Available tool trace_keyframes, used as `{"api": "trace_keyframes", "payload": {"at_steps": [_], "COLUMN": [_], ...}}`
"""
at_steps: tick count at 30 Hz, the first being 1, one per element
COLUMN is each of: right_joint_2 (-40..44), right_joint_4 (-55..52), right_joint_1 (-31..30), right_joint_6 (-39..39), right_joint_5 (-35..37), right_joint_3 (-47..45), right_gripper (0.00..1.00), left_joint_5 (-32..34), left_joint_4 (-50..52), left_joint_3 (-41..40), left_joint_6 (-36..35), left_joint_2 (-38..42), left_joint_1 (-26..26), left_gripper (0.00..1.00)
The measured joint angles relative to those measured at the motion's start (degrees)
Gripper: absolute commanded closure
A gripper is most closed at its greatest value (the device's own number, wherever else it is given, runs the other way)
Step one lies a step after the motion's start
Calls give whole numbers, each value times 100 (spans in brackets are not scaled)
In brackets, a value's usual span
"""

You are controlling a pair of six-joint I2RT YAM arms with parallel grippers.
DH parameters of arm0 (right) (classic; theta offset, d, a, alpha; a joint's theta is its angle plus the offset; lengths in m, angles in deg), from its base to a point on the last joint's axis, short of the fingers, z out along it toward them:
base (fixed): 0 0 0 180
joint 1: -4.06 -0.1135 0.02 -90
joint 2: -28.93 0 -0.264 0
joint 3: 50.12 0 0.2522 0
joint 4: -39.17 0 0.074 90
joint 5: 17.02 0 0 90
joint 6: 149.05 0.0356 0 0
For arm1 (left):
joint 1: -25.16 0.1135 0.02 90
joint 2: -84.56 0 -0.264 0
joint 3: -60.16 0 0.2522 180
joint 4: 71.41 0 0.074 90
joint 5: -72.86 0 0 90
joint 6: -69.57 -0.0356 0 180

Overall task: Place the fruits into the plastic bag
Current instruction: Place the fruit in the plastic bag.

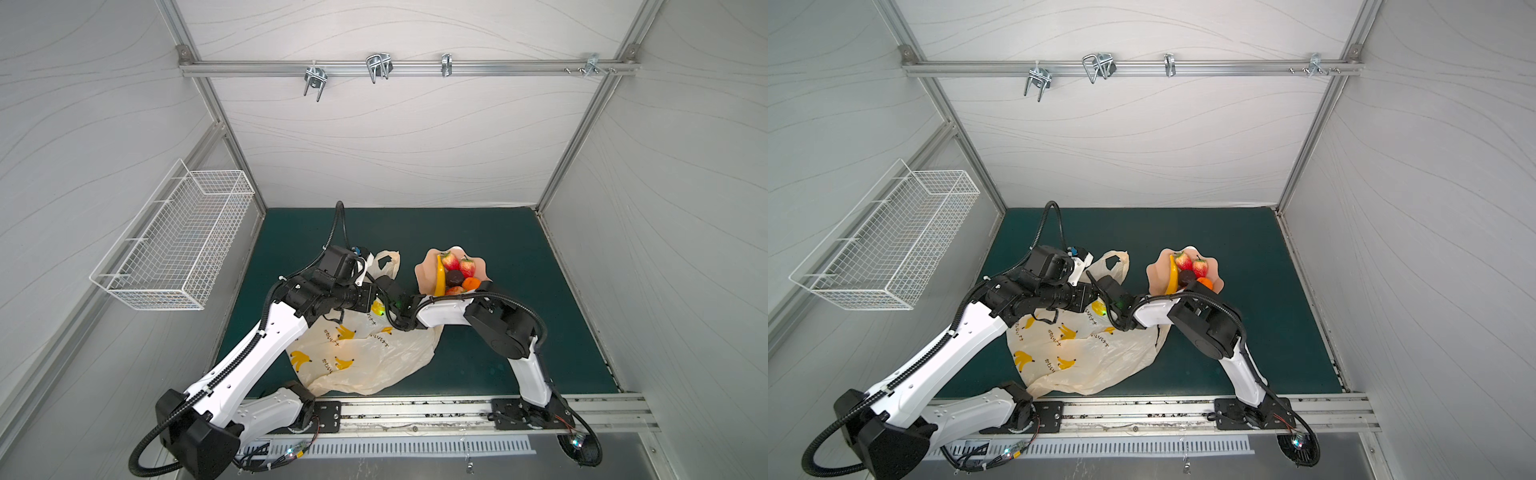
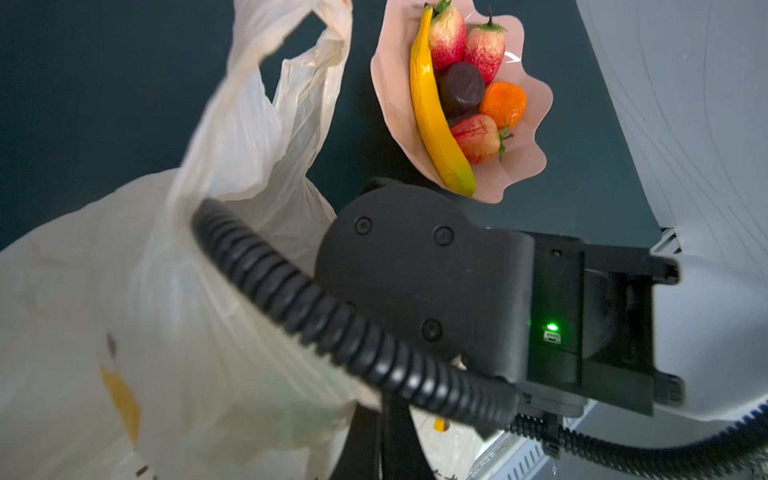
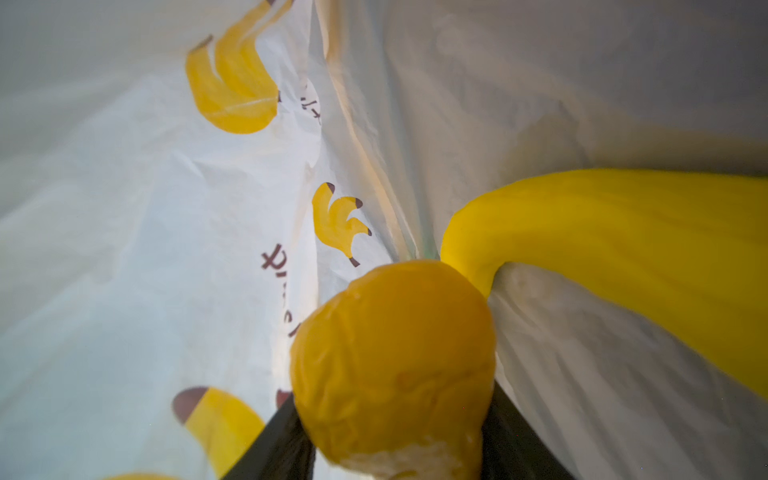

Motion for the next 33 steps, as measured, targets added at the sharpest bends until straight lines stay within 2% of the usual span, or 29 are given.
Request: {"api": "trace_keyframes", "payload": {"at_steps": [3, 4, 5, 10, 17, 25, 33], "right_joint_2": [-118, -127, -127, -98, 354, 1375, 2391], "right_joint_4": [-210, -267, -310, -345, -525, -966, -2063], "right_joint_1": [-31, -44, -55, -44, 339, 872, 1344], "right_joint_6": [92, 114, 160, 256, 387, 273, -232], "right_joint_5": [-28, -39, -48, -81, -2, 245, 527], "right_joint_3": [138, 146, 146, 87, -326, -684, -1056], "right_gripper": [36, 14, 2, 1, 1, 1, 1], "left_joint_5": [103, 111, 116, 118, 4, 59, 306], "left_joint_4": [42, 68, 92, 109, -160, -153, 76], "left_joint_3": [-68, -79, -79, -79, -68, 33, 33], "left_joint_6": [-4, -4, -4, -17, 26, 131, 367], "left_joint_2": [0, 0, 0, 2, 55, 221, 831], "left_joint_1": [50, 55, 57, 48, 13, 13, 13], "left_gripper": [100, 100, 100, 100, 100, 100, 100]}}
